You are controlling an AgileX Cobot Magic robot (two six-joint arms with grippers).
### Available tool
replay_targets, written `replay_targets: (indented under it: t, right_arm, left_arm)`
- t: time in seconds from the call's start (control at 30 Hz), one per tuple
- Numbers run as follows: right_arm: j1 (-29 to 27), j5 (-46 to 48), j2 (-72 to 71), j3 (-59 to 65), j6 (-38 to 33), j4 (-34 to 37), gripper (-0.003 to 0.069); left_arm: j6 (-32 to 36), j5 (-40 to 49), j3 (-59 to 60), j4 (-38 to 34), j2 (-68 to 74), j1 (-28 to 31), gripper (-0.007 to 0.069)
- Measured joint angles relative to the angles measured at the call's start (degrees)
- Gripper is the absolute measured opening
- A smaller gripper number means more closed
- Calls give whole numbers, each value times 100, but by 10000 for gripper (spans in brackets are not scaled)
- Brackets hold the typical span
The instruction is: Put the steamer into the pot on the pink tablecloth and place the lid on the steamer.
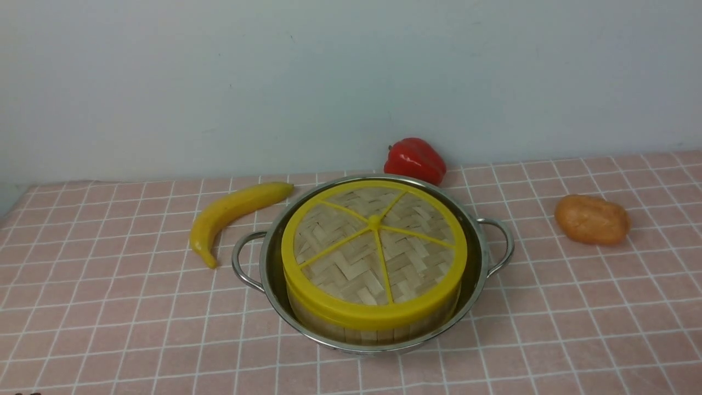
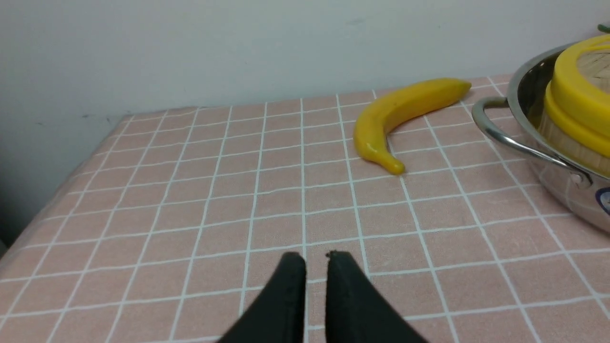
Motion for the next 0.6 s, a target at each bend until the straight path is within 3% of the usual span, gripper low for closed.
replay_targets:
  t: [0.6]
  right_arm:
    - [0, -6, 0, 0, 0, 0, 240]
  left_arm:
    - [0, 0, 0, 0, -7, 0, 102]
